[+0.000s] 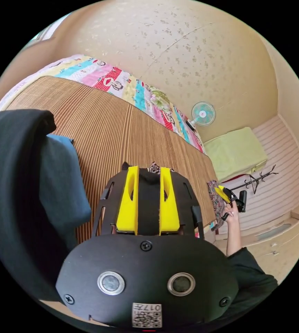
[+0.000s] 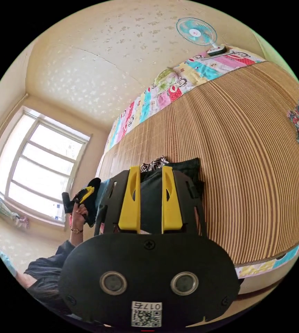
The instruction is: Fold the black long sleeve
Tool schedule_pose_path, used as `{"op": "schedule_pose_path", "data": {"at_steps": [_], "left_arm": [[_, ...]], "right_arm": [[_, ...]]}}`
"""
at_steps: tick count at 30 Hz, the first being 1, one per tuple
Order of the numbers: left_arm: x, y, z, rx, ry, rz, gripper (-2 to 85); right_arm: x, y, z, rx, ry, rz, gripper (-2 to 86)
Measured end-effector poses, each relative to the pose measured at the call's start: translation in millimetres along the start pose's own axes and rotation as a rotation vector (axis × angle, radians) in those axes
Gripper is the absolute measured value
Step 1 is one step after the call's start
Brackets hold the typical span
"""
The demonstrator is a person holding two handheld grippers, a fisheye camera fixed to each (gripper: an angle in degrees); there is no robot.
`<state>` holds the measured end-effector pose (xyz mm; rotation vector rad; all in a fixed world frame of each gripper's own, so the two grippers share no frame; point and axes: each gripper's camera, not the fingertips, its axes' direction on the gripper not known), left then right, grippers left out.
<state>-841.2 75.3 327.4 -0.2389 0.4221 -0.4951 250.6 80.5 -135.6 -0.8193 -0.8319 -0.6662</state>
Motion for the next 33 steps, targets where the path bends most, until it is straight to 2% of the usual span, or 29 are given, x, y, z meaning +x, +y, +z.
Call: {"op": "schedule_pose_path", "data": {"at_steps": [4, 7, 10, 13, 17, 18, 22, 24, 26, 29, 33], "left_arm": [[-17, 75, 14, -0.045, 0.017, -0.06, 11.5], [-43, 120, 47, -0.145, 0.052, -0.224, 14.6], [-66, 146, 75, -0.163, 0.146, -0.386, 17.3], [-71, 147, 91, -0.147, 0.208, -0.422, 14.2], [-69, 125, 105, -0.149, 0.259, -0.509, 4.4], [-62, 118, 105, -0.14, 0.258, -0.491, 4.2], [40, 60, 112, -0.104, 0.158, -0.153, 3.8], [97, 46, 128, -0.118, 0.171, 0.006, 3.7], [172, 48, 158, -0.174, 0.215, 0.209, 3.7], [246, 80, 207, -0.32, 0.213, 0.386, 3.8], [280, 129, 256, -0.475, 0.211, 0.481, 4.9]], "right_arm": [[-36, 77, 54, -0.071, 0.234, -0.113, 7.1], [-53, 126, 85, -0.009, 0.359, -0.158, 6.1], [-58, 151, 103, 0.036, 0.418, -0.14, 4.0], [-48, 153, 106, 0.017, 0.384, -0.067, 2.4], [-32, 157, 69, 0.079, 0.318, 0.003, 1.3], [-30, 158, 62, 0.089, 0.313, 0.007, 1.1], [-16, 165, 13, 0.143, 0.333, 0.067, 0.7], [-6, 170, -5, 0.157, 0.352, 0.11, 0.6], [11, 177, -27, 0.172, 0.363, 0.173, 0.6], [32, 186, -53, 0.186, 0.35, 0.234, 0.8], [58, 196, -81, 0.173, 0.314, 0.295, 1.3]]}}
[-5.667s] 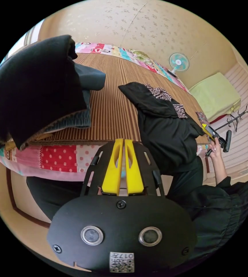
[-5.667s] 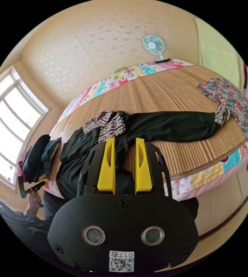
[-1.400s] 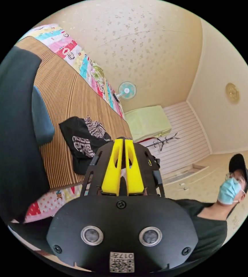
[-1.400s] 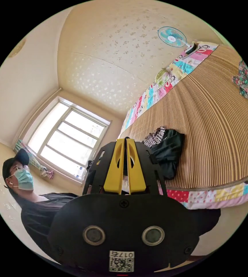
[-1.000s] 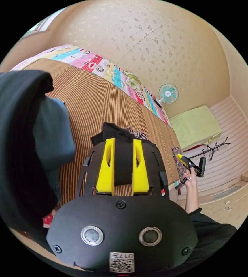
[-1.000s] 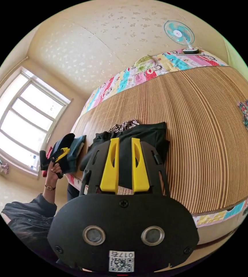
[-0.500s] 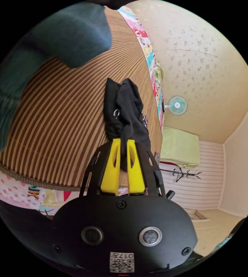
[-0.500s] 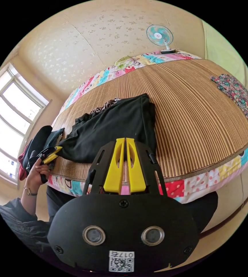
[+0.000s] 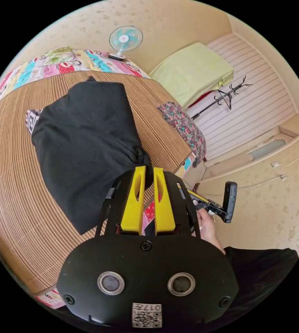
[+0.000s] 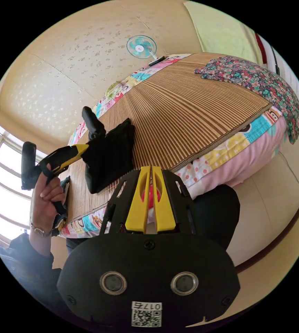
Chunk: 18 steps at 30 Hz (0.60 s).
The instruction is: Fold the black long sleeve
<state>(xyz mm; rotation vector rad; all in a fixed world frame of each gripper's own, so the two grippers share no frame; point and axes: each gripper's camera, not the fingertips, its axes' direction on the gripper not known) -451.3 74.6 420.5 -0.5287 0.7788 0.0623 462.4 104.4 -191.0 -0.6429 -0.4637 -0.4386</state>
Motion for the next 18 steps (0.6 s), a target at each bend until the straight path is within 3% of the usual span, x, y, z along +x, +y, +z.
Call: {"op": "schedule_pose_path", "data": {"at_steps": [3, 7, 11, 15, 18], "left_arm": [[-5, 21, 9, -0.008, 0.02, -0.025, 9.3], [-30, 59, -31, 0.154, -0.043, -0.024, 11.8], [-87, 88, -49, 0.187, -0.129, -0.257, 14.4], [-133, 98, -24, 0.066, -0.017, -0.437, 13.5], [-147, 104, -2, 0.015, 0.175, -0.447, 6.3]], "right_arm": [[27, -3, -17, -0.02, -0.068, 0.034, 2.7], [55, -10, -31, -0.081, -0.285, 0.06, 5.3], [67, -22, -31, -0.177, -0.482, 0.091, 8.8], [70, -31, -40, -0.202, -0.593, 0.127, 10.9], [76, -37, -46, -0.216, -0.687, 0.193, 12.9]]}}
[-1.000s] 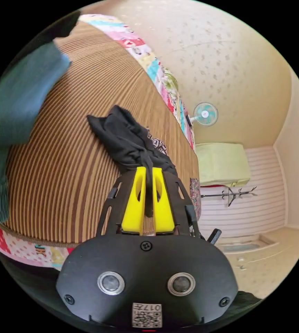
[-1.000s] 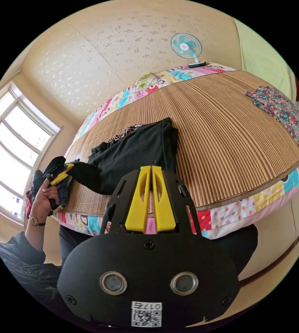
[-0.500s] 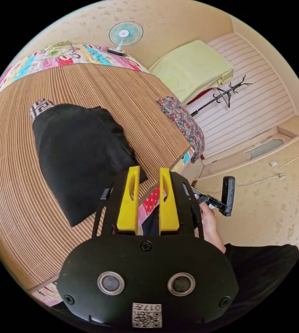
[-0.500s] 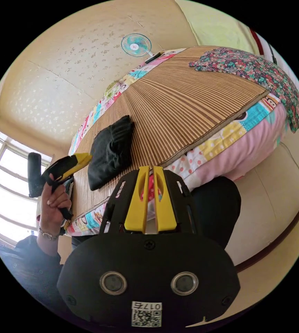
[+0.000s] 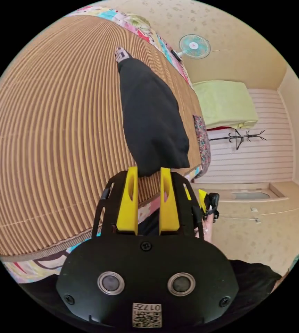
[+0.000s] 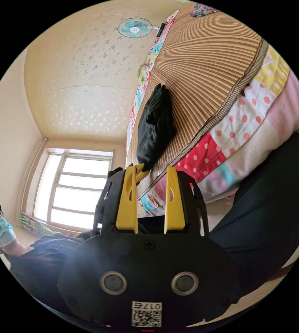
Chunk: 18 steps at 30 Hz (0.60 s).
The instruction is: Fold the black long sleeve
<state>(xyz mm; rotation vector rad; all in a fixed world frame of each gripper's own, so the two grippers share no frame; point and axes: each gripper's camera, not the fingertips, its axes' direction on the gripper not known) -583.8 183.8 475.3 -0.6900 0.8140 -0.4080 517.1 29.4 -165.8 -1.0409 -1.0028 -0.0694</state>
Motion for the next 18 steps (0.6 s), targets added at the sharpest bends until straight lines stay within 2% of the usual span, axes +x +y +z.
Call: {"op": "schedule_pose_path", "data": {"at_steps": [2, 5, 7, 9, 11, 13, 16, 18], "left_arm": [[-11, 5, 16, -0.088, 0.203, 0.006, 0.4], [-3, 27, 25, -0.145, 0.364, 0.065, -0.5], [4, 40, 21, -0.155, 0.302, 0.11, -0.4], [4, 49, 4, -0.08, 0.193, 0.11, 0.2], [-3, 48, -28, 0.072, 0.053, 0.081, 6.3], [-6, 35, -44, 0.132, -0.019, 0.078, 15.1], [-10, 0, -39, 0.083, -0.122, 0.085, 13.4], [-16, -16, -28, 0.043, -0.104, 0.089, 9.5]], "right_arm": [[4, -3, -5, -0.005, -0.087, 0.057, 15.0], [15, -5, -7, -0.005, -0.173, 0.143, 17.3], [21, -5, -8, -0.011, -0.213, 0.183, 17.8], [19, -5, -11, -0.012, -0.226, 0.195, 17.7], [9, -8, -15, -0.04, -0.194, 0.174, 17.5], [-2, -12, -17, -0.068, -0.179, 0.141, 17.5], [-15, -15, -25, -0.079, -0.173, 0.112, 17.6], [-19, -15, -33, -0.063, -0.184, 0.112, 17.8]]}}
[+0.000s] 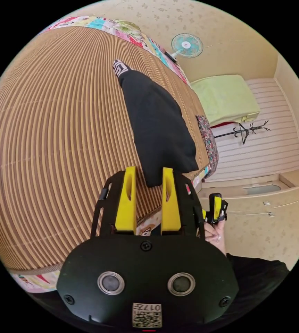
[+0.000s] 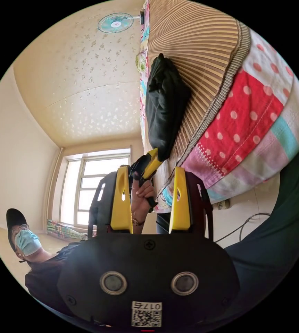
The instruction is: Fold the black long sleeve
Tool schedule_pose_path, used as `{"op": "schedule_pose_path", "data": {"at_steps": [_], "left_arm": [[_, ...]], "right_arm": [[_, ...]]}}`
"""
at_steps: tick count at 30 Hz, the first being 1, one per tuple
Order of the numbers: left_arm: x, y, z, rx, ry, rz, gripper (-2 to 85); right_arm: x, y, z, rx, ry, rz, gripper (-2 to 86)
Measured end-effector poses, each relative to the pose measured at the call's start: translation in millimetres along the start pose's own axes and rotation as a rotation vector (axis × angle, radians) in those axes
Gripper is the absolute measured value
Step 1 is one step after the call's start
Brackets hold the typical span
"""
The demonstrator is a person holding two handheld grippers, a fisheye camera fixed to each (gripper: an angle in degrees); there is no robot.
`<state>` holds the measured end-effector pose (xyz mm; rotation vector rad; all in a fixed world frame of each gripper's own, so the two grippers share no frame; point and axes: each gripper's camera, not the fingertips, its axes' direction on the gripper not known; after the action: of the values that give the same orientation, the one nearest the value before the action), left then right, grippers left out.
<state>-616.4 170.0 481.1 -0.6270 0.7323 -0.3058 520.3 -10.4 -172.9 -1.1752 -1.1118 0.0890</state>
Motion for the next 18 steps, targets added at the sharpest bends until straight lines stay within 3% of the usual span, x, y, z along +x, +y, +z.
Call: {"op": "schedule_pose_path", "data": {"at_steps": [5, 10, 14, 18], "left_arm": [[-10, 12, 14, -0.05, 0.346, -0.022, 3.9], [26, 67, 0, -0.123, 0.513, 0.094, 3.8], [65, 110, -31, -0.169, 0.494, 0.241, 4.2], [85, 126, -79, -0.061, 0.416, 0.347, 6.7]], "right_arm": [[10, 11, -15, 0.04, -0.058, 0.059, 20.2], [38, 14, -15, 0.107, -0.227, 0.123, 21.6], [41, 2, 6, 0.079, -0.5, 0.161, 18.8], [-16, -50, -7, 0.071, -0.435, -0.069, 16.8]]}}
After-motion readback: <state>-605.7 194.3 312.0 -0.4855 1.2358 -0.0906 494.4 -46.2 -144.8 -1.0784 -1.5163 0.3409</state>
